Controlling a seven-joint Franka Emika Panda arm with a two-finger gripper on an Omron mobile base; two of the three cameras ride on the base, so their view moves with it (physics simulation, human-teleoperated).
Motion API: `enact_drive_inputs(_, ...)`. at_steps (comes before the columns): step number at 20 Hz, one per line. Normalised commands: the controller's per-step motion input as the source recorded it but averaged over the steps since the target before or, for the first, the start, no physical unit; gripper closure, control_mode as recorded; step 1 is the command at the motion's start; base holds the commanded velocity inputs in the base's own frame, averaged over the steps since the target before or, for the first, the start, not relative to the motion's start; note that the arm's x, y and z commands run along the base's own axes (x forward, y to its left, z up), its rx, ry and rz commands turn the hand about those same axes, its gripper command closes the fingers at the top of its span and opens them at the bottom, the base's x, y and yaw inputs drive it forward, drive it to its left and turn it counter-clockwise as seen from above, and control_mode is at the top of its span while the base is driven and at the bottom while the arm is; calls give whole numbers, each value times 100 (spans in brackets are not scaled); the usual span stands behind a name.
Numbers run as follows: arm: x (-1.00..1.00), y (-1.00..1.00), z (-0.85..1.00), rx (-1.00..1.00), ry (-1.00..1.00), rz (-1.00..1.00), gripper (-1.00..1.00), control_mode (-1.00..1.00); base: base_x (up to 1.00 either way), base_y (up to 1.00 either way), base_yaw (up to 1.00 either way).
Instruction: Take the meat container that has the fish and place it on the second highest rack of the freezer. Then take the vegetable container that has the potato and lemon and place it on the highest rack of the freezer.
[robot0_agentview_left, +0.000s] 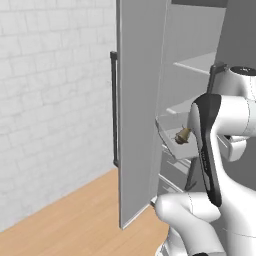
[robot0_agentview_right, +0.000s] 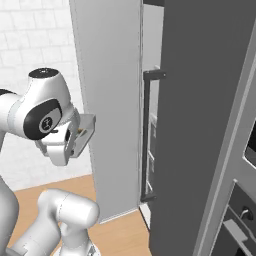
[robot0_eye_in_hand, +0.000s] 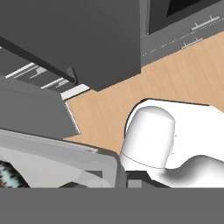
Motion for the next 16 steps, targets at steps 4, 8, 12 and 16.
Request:
enact_drive_inputs(4,0,0,0,0,0,0,100,100,38,45,-39)
enact_drive_inputs(8,0,0,0,0,0,0,100,100,28,39,-40)
enact_drive_inputs(12,0,0,0,0,0,0,100,100,18,44,-35)
enact_drive_inputs(16,0,0,0,0,0,0,100,100,16,46,-34)
